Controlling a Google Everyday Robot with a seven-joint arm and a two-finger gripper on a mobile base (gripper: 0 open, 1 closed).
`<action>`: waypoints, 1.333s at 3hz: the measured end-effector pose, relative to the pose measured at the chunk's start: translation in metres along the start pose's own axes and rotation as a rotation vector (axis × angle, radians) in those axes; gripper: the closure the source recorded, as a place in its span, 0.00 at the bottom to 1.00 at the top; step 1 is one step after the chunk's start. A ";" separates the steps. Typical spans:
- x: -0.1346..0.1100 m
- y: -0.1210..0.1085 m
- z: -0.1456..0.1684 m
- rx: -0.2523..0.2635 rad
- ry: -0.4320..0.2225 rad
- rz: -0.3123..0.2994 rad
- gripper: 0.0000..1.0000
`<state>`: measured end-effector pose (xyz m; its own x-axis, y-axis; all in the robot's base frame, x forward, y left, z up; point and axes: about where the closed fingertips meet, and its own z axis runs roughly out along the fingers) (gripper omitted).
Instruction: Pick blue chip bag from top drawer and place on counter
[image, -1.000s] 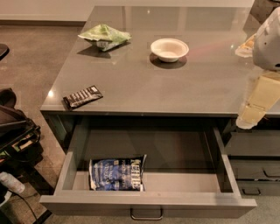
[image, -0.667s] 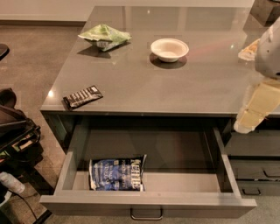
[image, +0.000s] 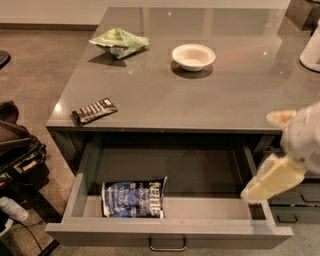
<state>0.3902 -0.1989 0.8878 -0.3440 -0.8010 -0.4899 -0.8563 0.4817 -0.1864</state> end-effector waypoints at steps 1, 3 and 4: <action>0.013 0.012 0.015 0.004 -0.052 0.097 0.00; 0.017 0.035 0.028 0.057 -0.115 0.120 0.00; 0.018 0.070 0.086 0.025 -0.208 0.158 0.00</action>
Offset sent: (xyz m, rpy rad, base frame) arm -0.0144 -0.0080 -0.0161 0.0848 -0.0382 -0.1300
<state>0.3573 -0.1490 0.7931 -0.3835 -0.6260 -0.6790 -0.7877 0.6055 -0.1134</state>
